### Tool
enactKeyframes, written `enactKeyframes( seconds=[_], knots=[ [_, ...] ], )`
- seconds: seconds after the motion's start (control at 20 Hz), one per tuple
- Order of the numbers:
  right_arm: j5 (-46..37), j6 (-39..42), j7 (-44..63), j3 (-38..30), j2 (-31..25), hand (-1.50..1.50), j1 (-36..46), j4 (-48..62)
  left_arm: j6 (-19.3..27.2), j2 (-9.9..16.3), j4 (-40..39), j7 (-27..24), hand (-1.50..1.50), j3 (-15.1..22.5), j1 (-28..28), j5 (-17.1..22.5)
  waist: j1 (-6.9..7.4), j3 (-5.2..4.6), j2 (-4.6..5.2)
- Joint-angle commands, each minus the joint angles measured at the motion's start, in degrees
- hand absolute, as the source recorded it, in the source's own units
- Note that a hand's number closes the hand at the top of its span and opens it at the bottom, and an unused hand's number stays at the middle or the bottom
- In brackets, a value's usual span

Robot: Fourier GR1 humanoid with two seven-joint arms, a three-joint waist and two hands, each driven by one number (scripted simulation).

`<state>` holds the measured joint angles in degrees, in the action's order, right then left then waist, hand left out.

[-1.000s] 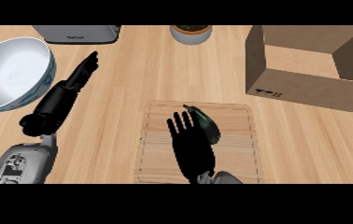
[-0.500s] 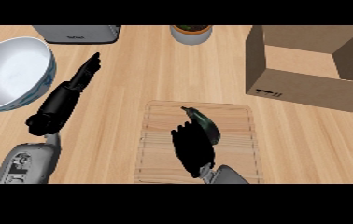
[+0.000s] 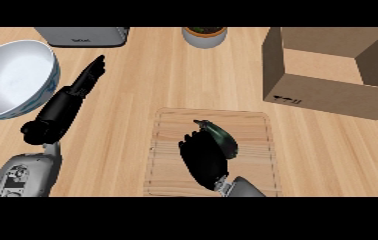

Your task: Pick the squash from the cutting board and place it in the cardboard box

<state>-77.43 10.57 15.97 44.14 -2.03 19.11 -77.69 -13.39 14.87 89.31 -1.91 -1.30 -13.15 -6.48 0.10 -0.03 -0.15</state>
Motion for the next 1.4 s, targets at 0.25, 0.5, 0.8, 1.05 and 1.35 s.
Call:
enactKeyframes(
  seconds=[0.25, 0.5, 0.8, 1.05, 1.35],
  knots=[
    [19.66, -2.16, -35.3, -3.96, -18.88, 1.5, -4.86, -12.71, -0.4, 0.21, 1.0, -1.95, 0.0, -0.39, 2.9, 0.12, -0.29, 0.1, 0.11],
    [27.34, -4.89, -48.56, -12.92, -30.04, 1.5, -5.68, -21.34, 1.22, -0.92, -0.17, -2.04, 0.0, -0.08, 2.03, -1.38, -0.97, 0.05, 0.05],
    [37.36, -1.8, -48.39, -25.35, -33.68, 1.5, -8.89, -32.51, 0.73, -0.05, 0.85, -1.62, 0.0, -1.02, 1.72, -1.53, -0.85, 0.02, -0.06],
    [48.31, -0.36, -39.48, -36.67, -29.75, 1.5, -10.28, -31.15, -0.16, -0.5, 1.04, -1.81, 0.0, -0.6, 2.31, -0.81, -0.94, 0.01, -0.02],
    [55.32, 5.65, -25.1, -47.08, -29.44, 1.5, 2.88, -22.93, 0.0, -1.01, 0.27, -2.6, 0.0, 0.01, 2.55, -1.8, 0.5, -0.02, 0.21]
  ],
)
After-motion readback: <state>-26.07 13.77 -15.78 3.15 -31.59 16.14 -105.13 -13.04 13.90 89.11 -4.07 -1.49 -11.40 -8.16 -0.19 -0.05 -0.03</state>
